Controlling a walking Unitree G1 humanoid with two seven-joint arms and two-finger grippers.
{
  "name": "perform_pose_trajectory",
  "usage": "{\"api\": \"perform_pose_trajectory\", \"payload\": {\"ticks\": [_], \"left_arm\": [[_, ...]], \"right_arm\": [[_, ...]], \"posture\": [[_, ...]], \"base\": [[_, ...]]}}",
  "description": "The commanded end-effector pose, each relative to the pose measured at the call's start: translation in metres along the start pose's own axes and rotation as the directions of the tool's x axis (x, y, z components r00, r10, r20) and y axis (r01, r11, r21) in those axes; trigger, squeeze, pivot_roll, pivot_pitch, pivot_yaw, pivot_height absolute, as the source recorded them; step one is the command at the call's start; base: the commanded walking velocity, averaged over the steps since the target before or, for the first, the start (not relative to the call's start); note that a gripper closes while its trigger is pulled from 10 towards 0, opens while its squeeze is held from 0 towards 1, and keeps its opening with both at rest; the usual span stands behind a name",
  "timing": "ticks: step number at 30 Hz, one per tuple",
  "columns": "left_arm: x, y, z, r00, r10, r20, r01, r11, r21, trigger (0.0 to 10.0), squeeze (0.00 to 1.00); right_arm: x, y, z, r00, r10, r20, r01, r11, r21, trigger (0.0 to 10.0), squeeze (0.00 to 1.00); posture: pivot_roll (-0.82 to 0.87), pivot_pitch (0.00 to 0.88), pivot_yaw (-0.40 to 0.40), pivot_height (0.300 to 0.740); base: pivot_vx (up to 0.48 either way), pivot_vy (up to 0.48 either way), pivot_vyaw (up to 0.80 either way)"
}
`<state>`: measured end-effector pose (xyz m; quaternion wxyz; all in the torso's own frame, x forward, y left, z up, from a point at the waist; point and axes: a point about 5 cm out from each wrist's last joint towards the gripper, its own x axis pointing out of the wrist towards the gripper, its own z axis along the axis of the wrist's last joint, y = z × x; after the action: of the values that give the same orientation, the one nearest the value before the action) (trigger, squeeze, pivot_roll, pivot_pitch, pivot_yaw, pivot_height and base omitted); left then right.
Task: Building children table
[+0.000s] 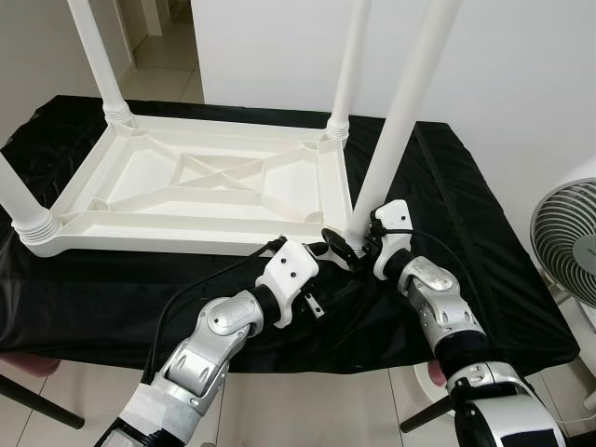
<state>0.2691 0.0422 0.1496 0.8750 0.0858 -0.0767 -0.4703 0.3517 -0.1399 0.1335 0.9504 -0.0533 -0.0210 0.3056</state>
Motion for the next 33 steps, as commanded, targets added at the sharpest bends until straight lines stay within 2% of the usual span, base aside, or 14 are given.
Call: {"api": "perform_pose_trajectory", "payload": {"ticks": [1,14,15,18,22,24,26,27,29,30,31,32,33], "left_arm": [[0.001,-0.004,-0.001,0.997,-0.076,-0.007,0.076,0.997,0.010,10.0,0.00],[0.000,-0.006,-0.001,0.997,-0.075,-0.007,0.075,0.997,0.006,10.0,0.00],[-0.001,-0.006,-0.001,0.997,-0.074,-0.006,0.074,0.997,0.005,10.0,0.00],[-0.001,-0.006,-0.001,0.997,-0.074,-0.006,0.074,0.997,0.004,10.0,0.00],[0.000,-0.008,-0.002,0.997,-0.074,-0.005,0.074,0.997,-0.004,10.0,0.00],[0.000,-0.008,-0.001,0.997,-0.075,-0.004,0.075,0.997,-0.005,10.0,0.00],[0.001,-0.008,-0.001,0.997,-0.075,-0.003,0.075,0.997,-0.004,10.0,0.00],[0.001,-0.007,-0.001,0.997,-0.075,-0.003,0.075,0.997,-0.005,10.0,0.00],[0.001,-0.007,-0.001,0.997,-0.075,-0.003,0.075,0.997,-0.005,10.0,0.00],[0.001,-0.007,0.000,0.997,-0.074,-0.002,0.074,0.997,-0.005,10.0,0.00],[0.001,-0.007,0.000,0.997,-0.074,-0.002,0.074,0.997,-0.005,10.0,0.00],[0.001,-0.008,-0.001,0.997,-0.076,-0.003,0.076,0.997,-0.006,10.0,0.00],[0.001,-0.008,-0.001,0.997,-0.076,-0.003,0.076,0.997,-0.006,10.0,0.00]], "right_arm": [[0.001,0.007,-0.009,0.999,0.038,-0.034,-0.037,0.999,0.010,0.0,0.00],[-0.007,0.002,-0.016,0.999,0.012,-0.040,-0.011,1.000,0.024,0.0,0.00],[-0.009,0.000,-0.017,0.999,-0.019,-0.043,0.020,1.000,0.023,10.0,0.00],[-0.010,-0.002,-0.018,0.997,-0.059,-0.048,0.060,0.998,0.025,10.0,0.00],[-0.008,0.000,-0.017,0.969,-0.244,-0.039,0.245,0.969,0.027,10.0,0.00],[-0.007,0.001,-0.016,0.961,-0.273,-0.033,0.274,0.961,0.036,10.0,0.00],[-0.006,0.002,-0.014,0.932,-0.360,-0.032,0.361,0.930,0.070,10.0,0.00],[-0.007,0.000,-0.012,0.904,-0.426,-0.025,0.426,0.902,0.072,10.0,0.00],[-0.007,0.000,-0.012,0.904,-0.426,-0.025,0.426,0.902,0.072,10.0,0.00],[-0.007,-0.001,-0.011,0.883,-0.469,-0.019,0.469,0.880,0.071,10.0,0.00],[-0.007,-0.001,-0.011,0.883,-0.469,-0.019,0.469,0.880,0.071,10.0,0.00],[-0.012,-0.005,-0.009,0.802,-0.598,-0.017,0.597,0.798,0.089,10.0,0.00],[-0.012,-0.005,-0.009,0.802,-0.598,-0.017,0.597,0.798,0.089,10.0,0.00]], "posture": [[0.09,0.000,-0.039,0.740],[0.08,0.000,-0.038,0.740],[0.08,0.000,-0.039,0.740],[0.08,0.000,-0.040,0.740],[0.08,0.000,-0.039,0.740],[0.08,0.000,-0.039,0.740],[0.08,0.000,-0.038,0.740],[0.07,0.000,-0.037,0.740],[0.07,0.000,-0.037,0.740],[0.07,0.000,-0.037,0.740],[0.07,0.000,-0.037,0.740],[0.07,0.000,-0.036,0.740],[0.07,0.000,-0.036,0.740]], "base": [[0.000,0.000,0.00],[0.000,0.000,0.00],[0.000,0.000,0.00],[0.000,0.000,0.00],[0.000,0.000,0.00],[0.000,0.000,0.00],[0.000,0.000,0.00],[0.000,0.000,0.00],[0.000,0.000,0.00],[0.000,0.000,0.00],[0.000,0.000,0.00],[0.000,0.000,0.00],[0.000,0.000,0.00]]}}
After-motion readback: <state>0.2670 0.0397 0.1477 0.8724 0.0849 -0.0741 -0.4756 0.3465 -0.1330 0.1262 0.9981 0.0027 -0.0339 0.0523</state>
